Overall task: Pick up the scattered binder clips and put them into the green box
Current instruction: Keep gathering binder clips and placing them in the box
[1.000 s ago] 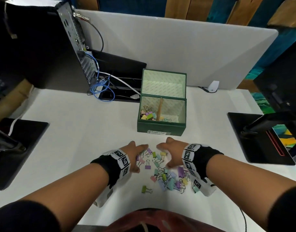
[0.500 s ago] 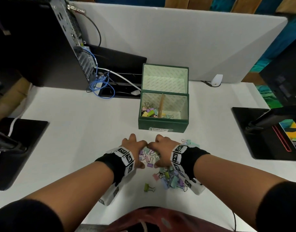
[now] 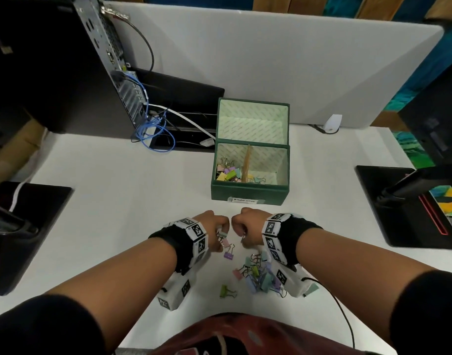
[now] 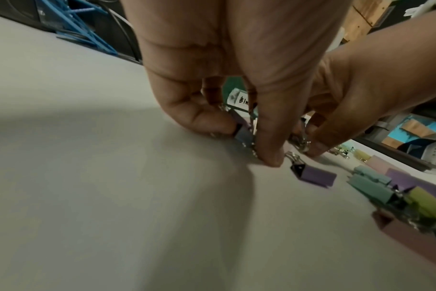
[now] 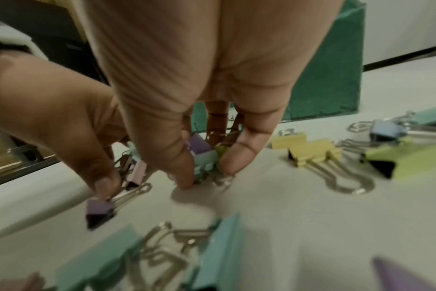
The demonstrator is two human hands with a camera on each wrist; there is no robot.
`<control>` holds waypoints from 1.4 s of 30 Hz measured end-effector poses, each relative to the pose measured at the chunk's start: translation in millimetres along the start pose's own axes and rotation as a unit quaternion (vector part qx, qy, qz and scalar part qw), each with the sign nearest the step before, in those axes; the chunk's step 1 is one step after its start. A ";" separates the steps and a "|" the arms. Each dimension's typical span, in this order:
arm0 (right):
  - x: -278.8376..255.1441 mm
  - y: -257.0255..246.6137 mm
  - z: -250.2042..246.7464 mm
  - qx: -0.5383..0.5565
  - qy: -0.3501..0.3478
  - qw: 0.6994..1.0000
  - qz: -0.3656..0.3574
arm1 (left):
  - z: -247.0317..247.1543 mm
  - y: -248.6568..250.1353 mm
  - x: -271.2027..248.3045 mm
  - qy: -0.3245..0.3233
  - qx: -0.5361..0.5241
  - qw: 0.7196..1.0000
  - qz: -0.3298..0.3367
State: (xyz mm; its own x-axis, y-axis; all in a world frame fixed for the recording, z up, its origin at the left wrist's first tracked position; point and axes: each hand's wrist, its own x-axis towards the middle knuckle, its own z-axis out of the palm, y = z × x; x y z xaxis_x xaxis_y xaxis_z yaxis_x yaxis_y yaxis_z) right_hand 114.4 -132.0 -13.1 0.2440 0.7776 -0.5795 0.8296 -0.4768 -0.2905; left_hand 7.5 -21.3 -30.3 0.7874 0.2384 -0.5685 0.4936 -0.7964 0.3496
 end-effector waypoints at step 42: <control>-73.0 92.8 -40.5 0.332 0.295 0.891 0.095 | -104.4 86.4 9.6 0.225 -0.367 0.897 0.097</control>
State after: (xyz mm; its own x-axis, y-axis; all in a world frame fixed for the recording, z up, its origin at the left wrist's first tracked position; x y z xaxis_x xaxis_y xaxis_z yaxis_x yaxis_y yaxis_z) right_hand 193.9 -216.5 33.1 0.7329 0.6433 -0.2213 0.3134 -0.6080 -0.7294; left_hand 96.3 -29.8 72.2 0.8724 0.4672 -0.1435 0.3120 -0.3063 0.8993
